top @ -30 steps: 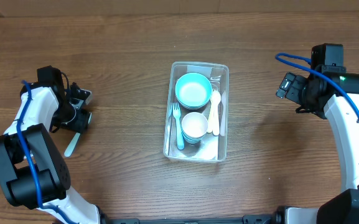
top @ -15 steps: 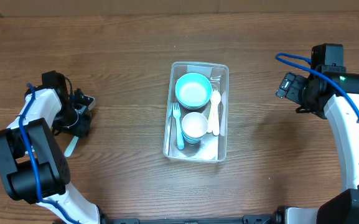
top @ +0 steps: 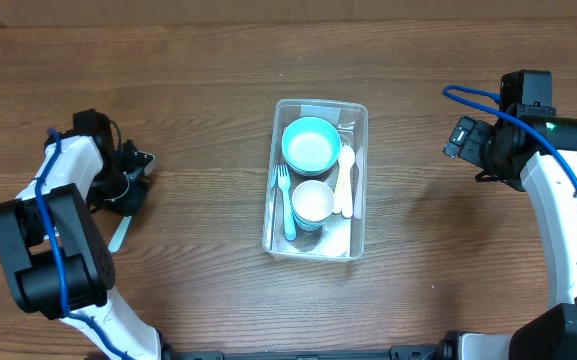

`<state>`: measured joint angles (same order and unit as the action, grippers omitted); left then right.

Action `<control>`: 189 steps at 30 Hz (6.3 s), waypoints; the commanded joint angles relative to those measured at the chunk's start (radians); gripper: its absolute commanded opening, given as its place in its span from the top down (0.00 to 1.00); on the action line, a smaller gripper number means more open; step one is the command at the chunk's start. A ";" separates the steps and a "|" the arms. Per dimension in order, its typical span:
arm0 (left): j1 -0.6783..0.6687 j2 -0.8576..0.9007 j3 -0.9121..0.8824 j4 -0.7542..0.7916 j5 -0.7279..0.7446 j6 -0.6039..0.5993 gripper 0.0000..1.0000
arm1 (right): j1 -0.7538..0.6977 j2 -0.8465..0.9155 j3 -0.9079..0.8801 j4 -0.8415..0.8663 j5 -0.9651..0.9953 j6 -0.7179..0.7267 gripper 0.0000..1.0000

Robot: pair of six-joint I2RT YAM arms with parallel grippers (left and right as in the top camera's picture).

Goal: Pack container

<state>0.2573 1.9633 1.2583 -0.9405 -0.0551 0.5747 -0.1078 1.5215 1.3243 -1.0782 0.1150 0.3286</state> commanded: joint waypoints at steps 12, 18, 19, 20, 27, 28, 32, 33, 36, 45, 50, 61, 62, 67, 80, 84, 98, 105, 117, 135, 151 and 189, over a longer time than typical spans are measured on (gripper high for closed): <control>-0.135 0.017 0.196 -0.119 0.022 -0.099 0.96 | 0.000 -0.024 0.022 0.003 0.008 -0.003 0.00; -0.247 0.017 0.361 -0.214 0.022 -0.192 0.96 | 0.000 -0.024 0.022 0.003 0.008 -0.003 0.00; -0.269 0.017 0.385 -0.226 0.023 -0.206 0.96 | 0.000 -0.024 0.022 0.003 0.008 -0.003 0.00; -0.298 0.017 0.416 -0.242 0.023 -0.229 0.96 | 0.000 -0.024 0.022 0.003 0.008 -0.003 0.00; -0.479 0.017 0.572 -0.325 0.023 -0.400 0.95 | 0.000 -0.024 0.022 0.003 0.008 -0.003 0.00; -0.500 0.017 0.589 -0.337 0.023 -0.419 0.94 | 0.000 -0.024 0.022 0.002 0.008 -0.003 0.00; -0.598 0.017 0.668 -0.399 0.090 -0.534 0.95 | 0.000 -0.024 0.022 0.003 0.008 -0.003 0.00; -0.614 0.017 0.679 -0.409 0.113 -0.560 0.96 | 0.000 -0.024 0.022 0.003 0.008 -0.003 0.00; -0.653 0.017 0.695 -0.421 0.173 -0.680 0.96 | 0.000 -0.024 0.022 0.003 0.008 -0.003 0.00; -0.740 0.017 0.695 -0.449 0.277 -0.940 0.96 | 0.000 -0.024 0.022 0.003 0.008 -0.003 0.00; -0.822 0.017 0.694 -0.460 0.242 -0.979 0.95 | 0.000 -0.024 0.022 0.003 0.008 -0.003 0.00; -0.886 0.017 0.687 -0.488 0.088 -1.093 0.95 | 0.000 -0.024 0.022 0.003 0.008 -0.003 0.00; -0.885 0.017 0.687 -0.489 0.072 -1.096 0.94 | 0.000 -0.024 0.022 0.003 0.008 -0.003 0.00; -0.877 0.017 0.687 -0.497 0.023 -1.108 0.91 | 0.000 -0.024 0.022 0.003 0.008 -0.003 0.00; -0.858 0.018 0.545 -0.431 0.055 -1.152 0.92 | 0.000 -0.024 0.022 0.003 0.008 -0.003 0.00; -0.858 0.017 0.527 -0.414 0.063 -1.151 0.92 | 0.000 -0.024 0.022 0.003 0.008 -0.003 0.00; -0.748 0.003 0.822 -0.481 0.048 -1.102 0.33 | 0.000 -0.024 0.022 0.003 0.008 -0.003 0.00; -0.500 0.003 0.903 -0.533 0.021 -1.021 0.00 | 0.000 -0.024 0.022 0.003 0.008 -0.003 0.00; -0.280 0.004 0.903 -0.546 0.022 -1.008 0.00 | 0.000 -0.024 0.022 0.003 0.008 -0.003 0.00; -0.278 0.004 0.903 -0.546 0.022 -1.008 0.00 | 0.008 -0.172 0.021 0.002 0.025 -0.003 0.00; -0.278 0.004 0.903 -0.546 0.022 -1.008 0.00 | 0.217 -1.128 -0.189 0.373 0.019 -0.055 0.00; -0.279 0.004 0.903 -0.546 0.022 -1.008 0.00 | 0.190 -1.519 -1.279 1.068 -0.221 -0.303 0.00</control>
<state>-0.0242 1.9793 2.1414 -1.4864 -0.0311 -0.4446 0.0856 0.0128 0.0620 -0.0189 -0.1005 0.0326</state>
